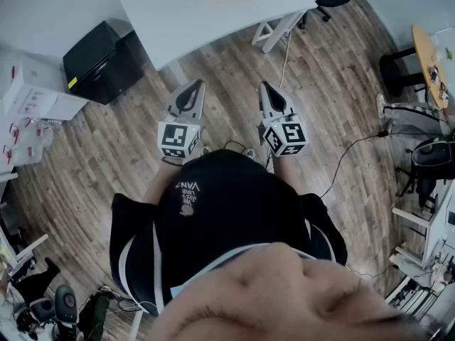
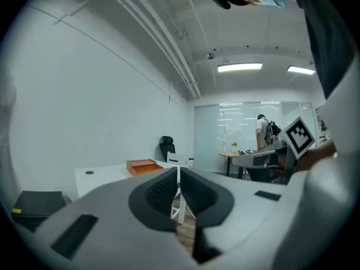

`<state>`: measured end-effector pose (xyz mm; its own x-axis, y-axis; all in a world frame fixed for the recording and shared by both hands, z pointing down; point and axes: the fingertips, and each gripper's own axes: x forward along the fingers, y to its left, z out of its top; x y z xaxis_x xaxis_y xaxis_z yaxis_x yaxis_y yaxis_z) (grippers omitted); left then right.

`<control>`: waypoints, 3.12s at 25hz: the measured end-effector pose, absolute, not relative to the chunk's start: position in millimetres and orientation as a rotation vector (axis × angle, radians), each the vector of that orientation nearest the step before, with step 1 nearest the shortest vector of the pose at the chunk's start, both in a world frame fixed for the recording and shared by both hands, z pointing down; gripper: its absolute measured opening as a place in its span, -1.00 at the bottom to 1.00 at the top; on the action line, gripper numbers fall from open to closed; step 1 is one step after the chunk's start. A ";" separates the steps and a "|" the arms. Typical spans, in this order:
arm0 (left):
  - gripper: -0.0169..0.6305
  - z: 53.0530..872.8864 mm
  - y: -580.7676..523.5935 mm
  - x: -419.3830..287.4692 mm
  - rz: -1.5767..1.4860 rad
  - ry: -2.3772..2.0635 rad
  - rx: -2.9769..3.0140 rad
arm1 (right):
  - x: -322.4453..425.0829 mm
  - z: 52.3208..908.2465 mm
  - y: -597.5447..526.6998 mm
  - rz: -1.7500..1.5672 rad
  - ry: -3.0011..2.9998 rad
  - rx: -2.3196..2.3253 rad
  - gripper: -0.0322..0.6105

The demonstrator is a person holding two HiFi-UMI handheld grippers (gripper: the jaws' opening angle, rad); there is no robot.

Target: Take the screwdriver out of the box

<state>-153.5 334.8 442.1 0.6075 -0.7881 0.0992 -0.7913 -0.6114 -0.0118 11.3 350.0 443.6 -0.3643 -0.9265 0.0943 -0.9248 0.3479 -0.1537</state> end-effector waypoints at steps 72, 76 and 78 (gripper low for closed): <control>-0.86 451.4 94.5 -61.4 0.176 -1.559 2.641 | 86.5 459.4 85.1 -0.370 2.745 -1.471 -0.86; -0.86 449.0 67.5 -64.3 0.174 -1.539 2.650 | 83.4 458.8 60.2 -0.380 2.742 -1.494 -0.86; -0.86 445.6 49.8 -67.6 0.165 -1.530 2.662 | 79.9 455.0 43.4 -0.366 2.738 -1.505 -0.86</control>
<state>-67.6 49.8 445.6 0.4996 -0.8570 0.1261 -0.8642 -0.5031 0.0041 79.9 43.4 455.0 -0.5425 -0.8322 0.1147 -0.8331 0.5155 -0.2004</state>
